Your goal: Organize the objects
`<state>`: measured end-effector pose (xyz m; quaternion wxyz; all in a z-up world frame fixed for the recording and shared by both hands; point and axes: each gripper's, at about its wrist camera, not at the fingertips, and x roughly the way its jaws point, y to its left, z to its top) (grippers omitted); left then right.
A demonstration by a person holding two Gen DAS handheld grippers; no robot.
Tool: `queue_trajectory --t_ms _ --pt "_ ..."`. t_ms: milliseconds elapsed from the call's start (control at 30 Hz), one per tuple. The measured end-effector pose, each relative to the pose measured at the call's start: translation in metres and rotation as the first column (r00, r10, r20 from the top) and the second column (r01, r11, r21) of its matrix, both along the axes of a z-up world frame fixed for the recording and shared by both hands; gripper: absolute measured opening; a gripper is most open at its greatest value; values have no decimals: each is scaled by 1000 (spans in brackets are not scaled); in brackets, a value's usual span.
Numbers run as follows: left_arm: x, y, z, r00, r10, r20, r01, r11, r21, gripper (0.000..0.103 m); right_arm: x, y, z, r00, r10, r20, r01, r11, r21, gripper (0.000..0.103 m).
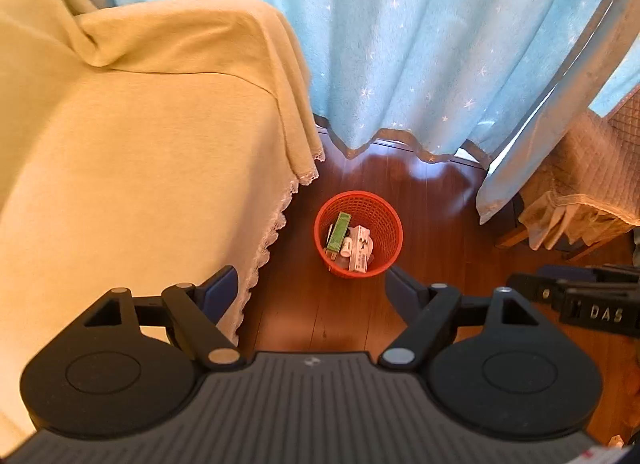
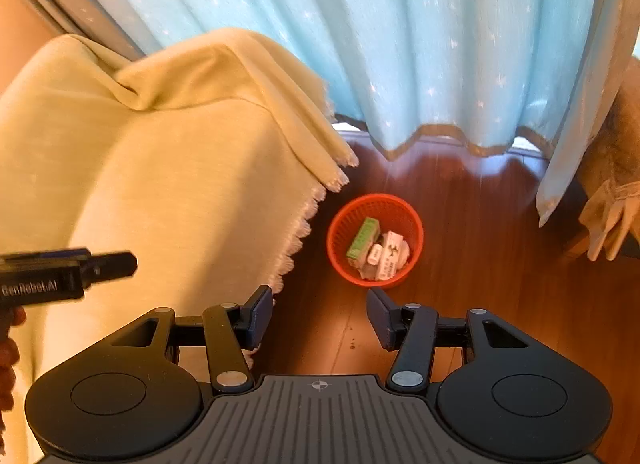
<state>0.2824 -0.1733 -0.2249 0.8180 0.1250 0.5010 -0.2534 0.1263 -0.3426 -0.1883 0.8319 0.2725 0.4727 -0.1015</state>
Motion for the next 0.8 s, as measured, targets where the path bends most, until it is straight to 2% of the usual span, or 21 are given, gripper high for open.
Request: queue_trajectory --t_ms 233,367,433,633,800 --pt "-55 50 54 1000 3 -8 -3 1000 -15 78 -40 52 70 1000 8 -12 -9 998 -58 50" --pt "-89 83 88 1000 -1 -10 0 1000 -29 78 -64 83 103 999 13 -47 -16 998 -62 50" --pt "-104 97 104 1000 -16 11 16 999 -34 78 -77 97 120 999 11 -37 -13 998 -59 50" --pt "-136 130 140 998 -43 41 44 999 -29 78 -106 134 158 1000 22 -12 -23 998 -65 50" --pt "-154 152 162 998 -40 44 42 998 -55 78 -118 152 183 999 53 -3 -53 996 -76 50"
